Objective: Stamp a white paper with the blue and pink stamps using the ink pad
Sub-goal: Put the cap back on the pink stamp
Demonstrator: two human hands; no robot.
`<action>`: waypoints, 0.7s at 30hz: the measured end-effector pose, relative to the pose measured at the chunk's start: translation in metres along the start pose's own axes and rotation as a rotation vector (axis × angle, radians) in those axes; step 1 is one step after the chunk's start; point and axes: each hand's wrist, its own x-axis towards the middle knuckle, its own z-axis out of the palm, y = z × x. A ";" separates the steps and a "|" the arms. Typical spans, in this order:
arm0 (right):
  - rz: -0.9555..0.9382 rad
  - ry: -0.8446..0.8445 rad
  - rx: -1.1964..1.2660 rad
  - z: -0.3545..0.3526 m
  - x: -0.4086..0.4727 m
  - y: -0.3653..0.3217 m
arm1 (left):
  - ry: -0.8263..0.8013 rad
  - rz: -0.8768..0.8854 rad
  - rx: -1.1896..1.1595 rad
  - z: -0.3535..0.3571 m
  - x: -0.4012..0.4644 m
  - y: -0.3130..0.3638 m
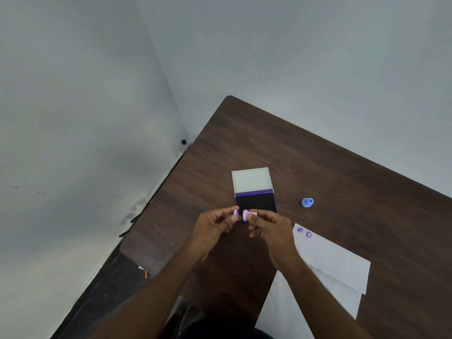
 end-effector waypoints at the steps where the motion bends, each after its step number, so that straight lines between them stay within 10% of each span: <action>1: -0.004 -0.004 0.000 0.000 0.000 0.000 | 0.009 -0.003 -0.015 0.000 0.000 0.001; 21: -0.067 -0.060 -0.017 0.006 0.003 0.006 | 0.030 0.038 0.008 0.007 0.000 0.010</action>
